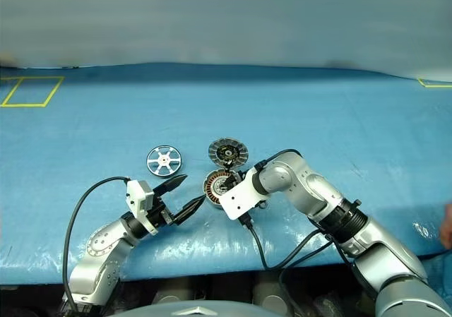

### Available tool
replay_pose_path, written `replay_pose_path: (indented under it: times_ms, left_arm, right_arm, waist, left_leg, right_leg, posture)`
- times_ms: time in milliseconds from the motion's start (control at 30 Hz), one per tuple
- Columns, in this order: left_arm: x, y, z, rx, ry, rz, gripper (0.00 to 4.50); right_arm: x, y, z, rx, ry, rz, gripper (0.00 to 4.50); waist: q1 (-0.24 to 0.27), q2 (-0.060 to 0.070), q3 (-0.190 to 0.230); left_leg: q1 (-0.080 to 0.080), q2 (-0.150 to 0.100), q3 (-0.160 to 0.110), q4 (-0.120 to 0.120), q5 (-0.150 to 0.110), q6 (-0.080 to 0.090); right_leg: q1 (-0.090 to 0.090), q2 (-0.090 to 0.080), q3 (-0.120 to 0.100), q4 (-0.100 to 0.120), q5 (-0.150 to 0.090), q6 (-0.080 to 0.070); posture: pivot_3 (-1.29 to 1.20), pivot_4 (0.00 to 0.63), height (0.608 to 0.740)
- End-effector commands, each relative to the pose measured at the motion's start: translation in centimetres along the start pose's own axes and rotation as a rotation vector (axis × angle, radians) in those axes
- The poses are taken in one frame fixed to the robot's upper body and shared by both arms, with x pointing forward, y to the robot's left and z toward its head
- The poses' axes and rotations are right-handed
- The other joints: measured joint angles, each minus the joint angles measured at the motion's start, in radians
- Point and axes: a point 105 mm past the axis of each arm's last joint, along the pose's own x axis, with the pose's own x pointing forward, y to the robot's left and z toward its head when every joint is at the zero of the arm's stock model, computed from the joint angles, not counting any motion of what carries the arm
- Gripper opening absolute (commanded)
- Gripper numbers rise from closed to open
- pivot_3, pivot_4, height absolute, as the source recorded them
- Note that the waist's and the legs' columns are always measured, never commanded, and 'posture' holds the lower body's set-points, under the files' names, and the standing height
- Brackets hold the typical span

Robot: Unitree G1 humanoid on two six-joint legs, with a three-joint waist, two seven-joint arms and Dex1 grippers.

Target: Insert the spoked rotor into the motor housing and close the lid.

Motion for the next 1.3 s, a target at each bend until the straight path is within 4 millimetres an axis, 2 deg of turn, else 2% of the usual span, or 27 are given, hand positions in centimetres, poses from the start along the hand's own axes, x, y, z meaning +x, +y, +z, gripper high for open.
replay_pose_path:
  times_ms: [33,200,300,400,533,633,733,833,1300]
  left_arm:
    - [0.2,-0.2,0.7,0.017,-0.021,-0.026,4.5]
    - [0.1,-0.3,0.6,0.007,-0.014,-0.059,4.5]
    - [0.1,-0.2,0.6,0.011,-0.015,-0.065,4.5]
    - [0.2,-0.2,0.5,0.012,-0.011,-0.075,4.5]
    - [0.4,-0.2,0.6,0.01,-0.009,-0.084,4.5]
    - [0.5,-0.4,0.7,0.008,-0.006,-0.09,4.5]
    - [0.7,-0.7,0.8,0.006,-0.002,-0.098,4.5]
    - [0.7,-0.8,0.7,0.003,0.006,-0.107,4.5]
    - [1.2,-1.1,1.3,0.011,0.025,-0.137,4.5]
  right_arm:
    - [-1.7,-0.9,0.4,0.012,-0.016,-0.081,3.28]
    - [-3.7,-0.4,0.8,0.111,-0.046,-0.172,3.28]
    - [-4.4,0.1,1.5,0.232,-0.101,-0.228,3.28]
    - [-4.8,0.4,2.0,0.428,-0.195,-0.335,3.28]
    - [-5.7,0.5,1.2,0.655,-0.25,-0.518,3.28]
    - [-5.8,2.1,0.4,0.754,-0.207,-0.581,3.28]
    - [-5.4,3.8,-0.1,0.808,-0.15,-0.607,3.28]
    - [-5.2,4.5,-0.2,0.867,-0.138,-0.65,3.28]
    - [-4.9,4.5,-0.4,0.877,-0.128,-0.653,3.28]
  waist:
    - [0.0,0.0,0.0]
    - [0.002,0.0,0.0]
    - [0.003,0.0,0.0]
    - [0.002,-0.001,0.0]
    - [0.003,0.0,0.0]
    - [0.005,-0.001,0.0]
    - [0.006,-0.001,0.0]
    - [0.004,0.0,0.0]
    - [0.001,0.0,0.0]
  left_leg:
    - [0.0,0.0,0.0,0.0,0.0,0.0]
    - [0.0,0.0,0.0,0.0,0.0,0.0]
    - [0.0,0.0,0.0,0.0,0.0,0.0]
    - [0.0,0.0,-0.001,0.0,0.0,0.0]
    - [0.0,0.0,-0.001,0.0,0.0,0.0]
    - [0.0,0.0,-0.001,0.0,0.0,0.0]
    - [0.0,0.0,-0.001,0.0,-0.001,0.0]
    - [-0.001,0.0,-0.001,0.0,0.0,0.0]
    - [-0.001,0.0,-0.002,0.0,0.0,0.0]
  right_leg:
    - [0.0,0.0,0.0,0.0,0.0,0.0]
    - [0.0,0.0,0.0,-0.001,0.0,0.001]
    - [0.0,0.0,0.0,-0.001,-0.002,0.003]
    - [0.0,0.0,0.0,-0.001,-0.002,0.003]
    - [0.0,0.0,0.0,-0.001,-0.003,0.004]
    - [0.0,-0.001,0.0,-0.001,-0.003,0.005]
    - [0.0,-0.001,0.0,-0.001,-0.003,0.005]
    - [0.0,-0.001,0.0,-0.001,-0.003,0.005]
    - [-0.001,0.0,0.0,-0.001,-0.003,0.005]
  posture:
    - [0.0,0.15,0.74]
    - [0.0,0.15,0.74]
    - [0.0,0.15,0.74]
    - [0.0,0.15,0.74]
    - [0.0,0.15,0.74]
    - [0.0,0.15,0.74]
    - [0.0,0.15,0.74]
    - [0.0,0.15,0.74]
    - [0.0,0.15,0.74]
